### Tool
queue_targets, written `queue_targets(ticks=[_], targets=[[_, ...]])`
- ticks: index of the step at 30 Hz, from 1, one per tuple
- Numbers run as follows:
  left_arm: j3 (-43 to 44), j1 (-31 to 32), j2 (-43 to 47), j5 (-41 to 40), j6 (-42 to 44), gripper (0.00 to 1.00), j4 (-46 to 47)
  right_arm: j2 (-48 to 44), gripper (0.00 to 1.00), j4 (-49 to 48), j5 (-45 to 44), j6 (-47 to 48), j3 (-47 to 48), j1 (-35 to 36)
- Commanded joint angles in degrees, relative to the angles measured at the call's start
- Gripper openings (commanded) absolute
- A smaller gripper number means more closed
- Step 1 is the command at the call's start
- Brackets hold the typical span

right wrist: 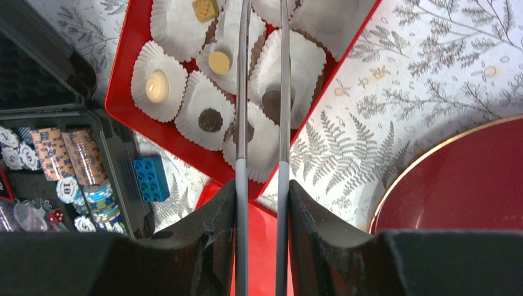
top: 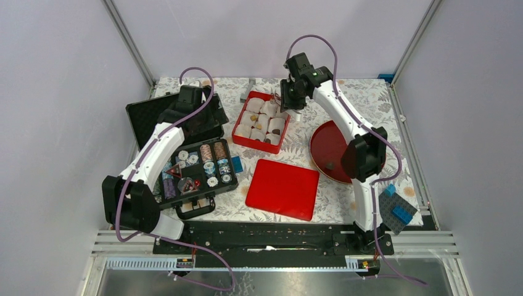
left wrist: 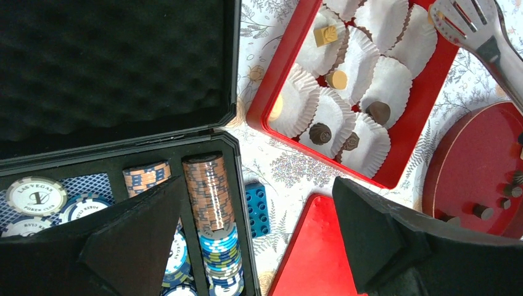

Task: Pack the chocolate

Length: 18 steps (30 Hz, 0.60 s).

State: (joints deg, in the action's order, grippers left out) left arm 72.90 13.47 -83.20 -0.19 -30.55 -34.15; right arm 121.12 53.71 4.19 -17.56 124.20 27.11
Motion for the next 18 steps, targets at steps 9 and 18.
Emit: queue_targets(ticks=[9, 18], targets=[[-0.05, -1.60, 2.27, -1.67, -0.20, 0.99, 1.51, 6.26, 0.33, 0.72, 2.05, 1.71, 7.85, 0.31], [0.89, -1.85, 2.17, -1.83, 0.30, 0.99, 0.86, 7.35, 0.41, 0.67, 2.50, 1.67, 9.27, 0.31]])
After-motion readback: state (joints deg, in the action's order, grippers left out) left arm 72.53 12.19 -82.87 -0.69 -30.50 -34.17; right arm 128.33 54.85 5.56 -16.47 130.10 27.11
